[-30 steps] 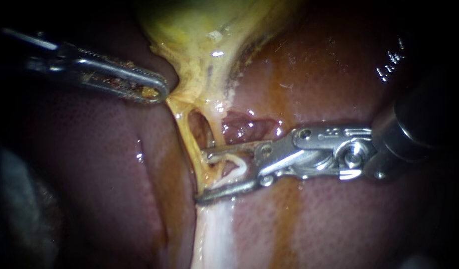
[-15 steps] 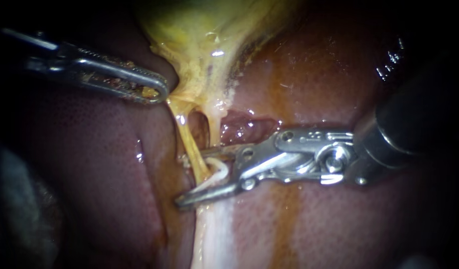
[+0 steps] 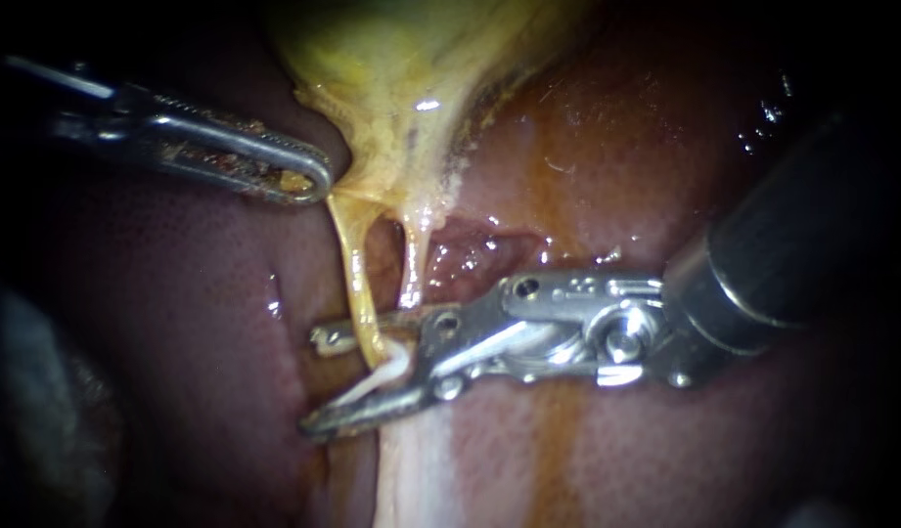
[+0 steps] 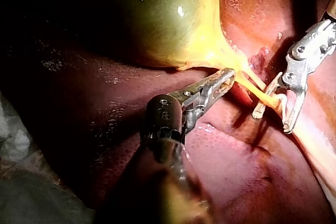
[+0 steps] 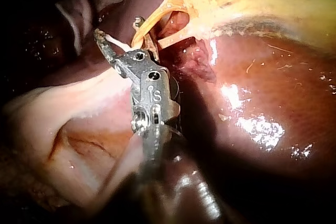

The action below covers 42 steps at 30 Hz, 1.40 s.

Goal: Clipping first clip left tube

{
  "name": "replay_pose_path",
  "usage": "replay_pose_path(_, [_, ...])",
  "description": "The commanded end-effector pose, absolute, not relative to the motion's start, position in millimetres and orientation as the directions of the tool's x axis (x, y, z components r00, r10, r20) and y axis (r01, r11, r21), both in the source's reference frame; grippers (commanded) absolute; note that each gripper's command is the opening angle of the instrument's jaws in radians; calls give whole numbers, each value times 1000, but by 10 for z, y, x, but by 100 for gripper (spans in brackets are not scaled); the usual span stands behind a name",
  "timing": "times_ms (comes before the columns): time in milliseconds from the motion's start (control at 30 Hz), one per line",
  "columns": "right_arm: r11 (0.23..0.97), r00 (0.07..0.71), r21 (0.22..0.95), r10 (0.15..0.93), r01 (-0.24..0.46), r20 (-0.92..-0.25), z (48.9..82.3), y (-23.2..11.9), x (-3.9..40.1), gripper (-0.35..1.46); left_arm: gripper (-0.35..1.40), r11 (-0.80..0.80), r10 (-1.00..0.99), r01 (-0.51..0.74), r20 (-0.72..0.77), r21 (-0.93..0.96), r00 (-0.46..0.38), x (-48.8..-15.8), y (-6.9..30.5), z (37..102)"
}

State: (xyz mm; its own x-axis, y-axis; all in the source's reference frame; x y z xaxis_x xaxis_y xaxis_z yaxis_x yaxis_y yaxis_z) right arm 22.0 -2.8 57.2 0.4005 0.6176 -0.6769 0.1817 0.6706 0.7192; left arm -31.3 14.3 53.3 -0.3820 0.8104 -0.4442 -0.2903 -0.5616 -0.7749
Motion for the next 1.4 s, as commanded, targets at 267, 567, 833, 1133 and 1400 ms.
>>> replay_pose_path(267, [656, 396, 728, 625, 202, -673, 541, -24, 210, 46, -35, -562, 810, -289, -444, -775, -382, -312, 143, 534])
replay_pose_path(567, [651, 404, 725, 615, 227, -678, 542, -25, 208, 39, -35, -562, 810, -289, -445, -775, -383, -312, 143, 534])
replay_pose_path(833, [647, 405, 729, 618, 224, -674, 544, -23, 207, 14, -35, -562, 810, -289, -445, -775, -383, -313, 143, 535])
replay_pose_path(1133, [643, 412, 733, 620, 221, -668, 544, -22, 204, -26, -35, -562, 809, -290, -444, -774, -385, -312, 143, 535])
replay_pose_path(1400, [609, 426, 767, 651, 201, -628, 542, -22, 200, -35, -35, -562, 809, -290, -443, -774, -385, -312, 143, 535])
